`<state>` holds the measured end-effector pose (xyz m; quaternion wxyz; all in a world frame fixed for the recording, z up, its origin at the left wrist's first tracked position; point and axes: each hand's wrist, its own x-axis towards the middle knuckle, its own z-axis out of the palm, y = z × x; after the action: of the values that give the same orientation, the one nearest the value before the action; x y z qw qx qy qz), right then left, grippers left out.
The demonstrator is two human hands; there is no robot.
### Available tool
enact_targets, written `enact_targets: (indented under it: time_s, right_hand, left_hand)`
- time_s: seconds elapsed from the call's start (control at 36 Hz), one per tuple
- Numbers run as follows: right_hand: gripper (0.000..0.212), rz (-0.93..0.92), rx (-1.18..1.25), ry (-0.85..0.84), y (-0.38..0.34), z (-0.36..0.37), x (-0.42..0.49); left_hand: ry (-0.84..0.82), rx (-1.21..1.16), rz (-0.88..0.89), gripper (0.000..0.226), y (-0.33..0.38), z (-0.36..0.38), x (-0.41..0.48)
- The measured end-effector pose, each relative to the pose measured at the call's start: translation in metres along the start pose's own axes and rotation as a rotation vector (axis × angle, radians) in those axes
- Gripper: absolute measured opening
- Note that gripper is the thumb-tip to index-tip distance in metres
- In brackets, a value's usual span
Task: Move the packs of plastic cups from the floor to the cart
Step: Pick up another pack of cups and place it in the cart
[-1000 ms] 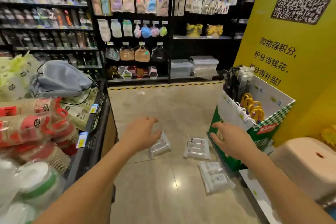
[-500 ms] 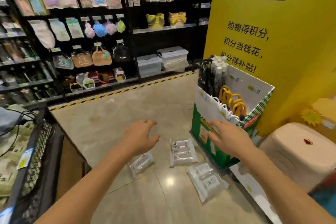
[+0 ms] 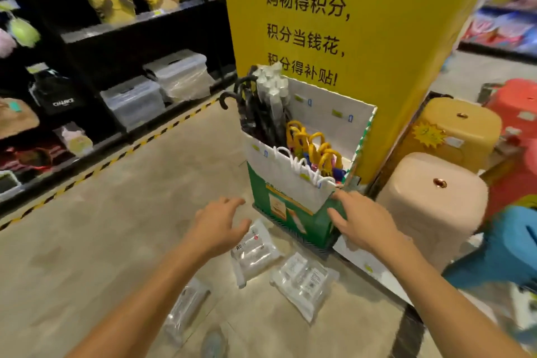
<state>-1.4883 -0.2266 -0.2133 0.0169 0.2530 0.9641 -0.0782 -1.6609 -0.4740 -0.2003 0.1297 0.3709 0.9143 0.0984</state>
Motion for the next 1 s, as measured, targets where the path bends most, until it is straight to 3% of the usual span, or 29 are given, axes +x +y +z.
enact_targets:
  time_s: [0.22,0.42,0.61,0.81,1.0]
  right_hand:
    - [0.039,0.361,0.164,-0.054,0.002,0.105,0.057]
    - [0.051,0.677,0.314,-0.087,-0.009,0.228,0.056]
    - [0.05,0.781,0.391,-0.128,0.011,0.391,0.068]
    - [0.056,0.762,0.381,-0.106,0.048,0.604,0.087]
    - [0.064,0.906,0.474,-0.165,0.087,0.788,0.089]
  left_hand:
    - [-0.204,-0.051,0.244,0.051,-0.043,0.065,0.147]
    - [-0.36,-0.035,0.352,0.056,-0.083,0.173,0.225]
    - [-0.525,-0.015,0.422,0.074,-0.116,0.332,0.284]
    - [-0.617,-0.064,0.422,0.062,-0.156,0.541,0.341]
    - [-0.662,-0.071,0.514,0.066,-0.205,0.745,0.362]
